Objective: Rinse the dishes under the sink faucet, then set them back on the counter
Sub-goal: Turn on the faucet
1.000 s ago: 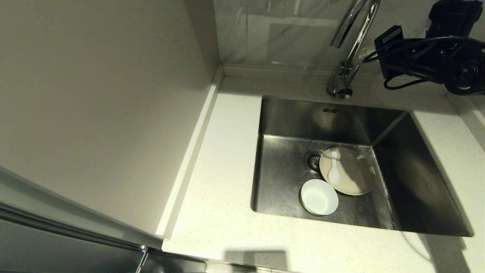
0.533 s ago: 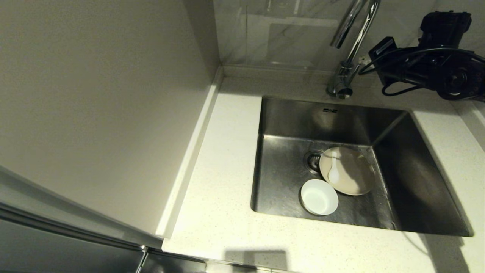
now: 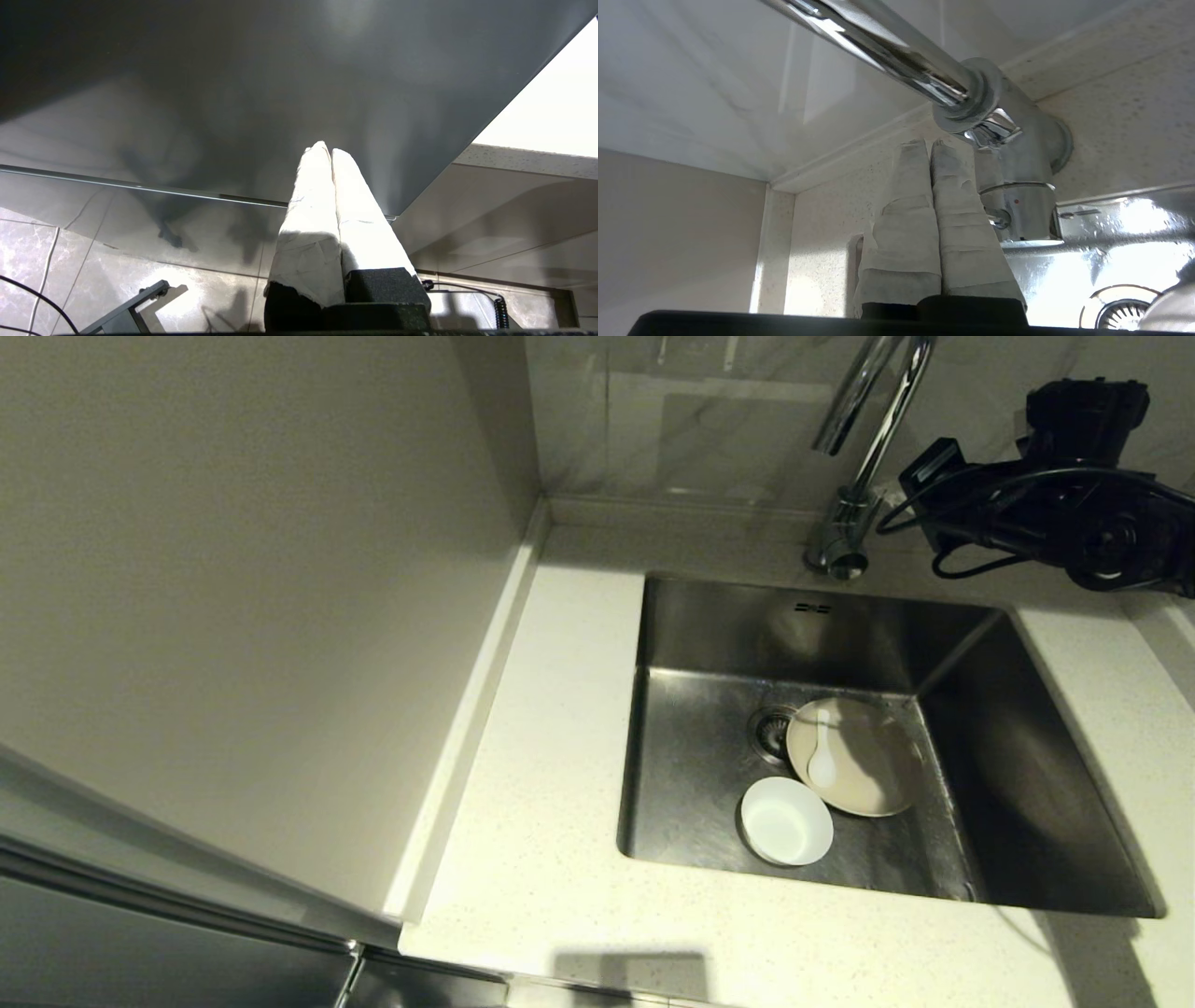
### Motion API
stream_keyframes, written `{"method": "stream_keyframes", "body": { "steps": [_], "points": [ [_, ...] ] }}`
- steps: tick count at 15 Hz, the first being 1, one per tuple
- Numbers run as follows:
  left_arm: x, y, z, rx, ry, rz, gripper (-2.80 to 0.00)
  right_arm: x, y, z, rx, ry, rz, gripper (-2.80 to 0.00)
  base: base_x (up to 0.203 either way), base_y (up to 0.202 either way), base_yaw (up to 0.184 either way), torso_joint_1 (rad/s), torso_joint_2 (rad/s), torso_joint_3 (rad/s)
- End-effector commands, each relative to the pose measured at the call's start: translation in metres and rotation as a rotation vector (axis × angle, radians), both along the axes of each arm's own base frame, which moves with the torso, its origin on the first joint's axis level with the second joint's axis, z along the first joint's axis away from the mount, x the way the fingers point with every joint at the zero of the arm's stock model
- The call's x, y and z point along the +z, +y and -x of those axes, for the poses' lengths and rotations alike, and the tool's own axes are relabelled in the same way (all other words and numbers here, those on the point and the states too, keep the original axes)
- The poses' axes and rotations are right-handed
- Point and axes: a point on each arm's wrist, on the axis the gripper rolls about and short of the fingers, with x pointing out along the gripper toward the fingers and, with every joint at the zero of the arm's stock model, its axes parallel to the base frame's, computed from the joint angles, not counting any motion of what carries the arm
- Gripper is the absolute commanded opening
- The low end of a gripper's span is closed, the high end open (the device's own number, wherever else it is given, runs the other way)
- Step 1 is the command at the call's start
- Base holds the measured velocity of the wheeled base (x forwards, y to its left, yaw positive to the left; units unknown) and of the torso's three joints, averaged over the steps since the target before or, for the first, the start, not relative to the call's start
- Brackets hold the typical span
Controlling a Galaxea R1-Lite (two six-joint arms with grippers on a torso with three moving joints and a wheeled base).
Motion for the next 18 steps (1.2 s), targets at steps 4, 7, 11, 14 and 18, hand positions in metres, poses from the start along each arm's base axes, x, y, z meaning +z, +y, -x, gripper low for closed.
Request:
{"method": "stream_keyframes", "body": {
  "steps": [4, 7, 11, 14, 18],
  "points": [
    [0.0, 0.0, 0.0, 0.001, -0.003, 0.001, -2.8, -0.009, -0.008, -0.003, 0.004, 0.045, 0.055, -2.8, 0.0, 0.0, 0.0, 0.0, 0.0, 0.0],
    [0.0, 0.0, 0.0, 0.001, -0.003, 0.001, -2.8, -0.011, -0.026, 0.001, 0.037, 0.087, 0.099, -2.8, 0.0, 0.0, 0.0, 0.0, 0.0, 0.0],
    [0.0, 0.0, 0.0, 0.001, -0.003, 0.001, -2.8, -0.009, -0.031, 0.004, 0.026, 0.099, 0.112, -2.8, 0.0, 0.0, 0.0, 0.0, 0.0, 0.0],
    [0.0, 0.0, 0.0, 0.001, -0.003, 0.001, -2.8, 0.004, -0.043, 0.015, -0.034, 0.072, 0.116, -2.8, 0.0, 0.0, 0.0, 0.0, 0.0, 0.0],
    [0.0, 0.0, 0.0, 0.001, -0.003, 0.001, -2.8, 0.056, -0.055, 0.092, -0.157, 0.09, 0.209, -2.8, 0.0, 0.0, 0.0, 0.0, 0.0, 0.0]
  ]
}}
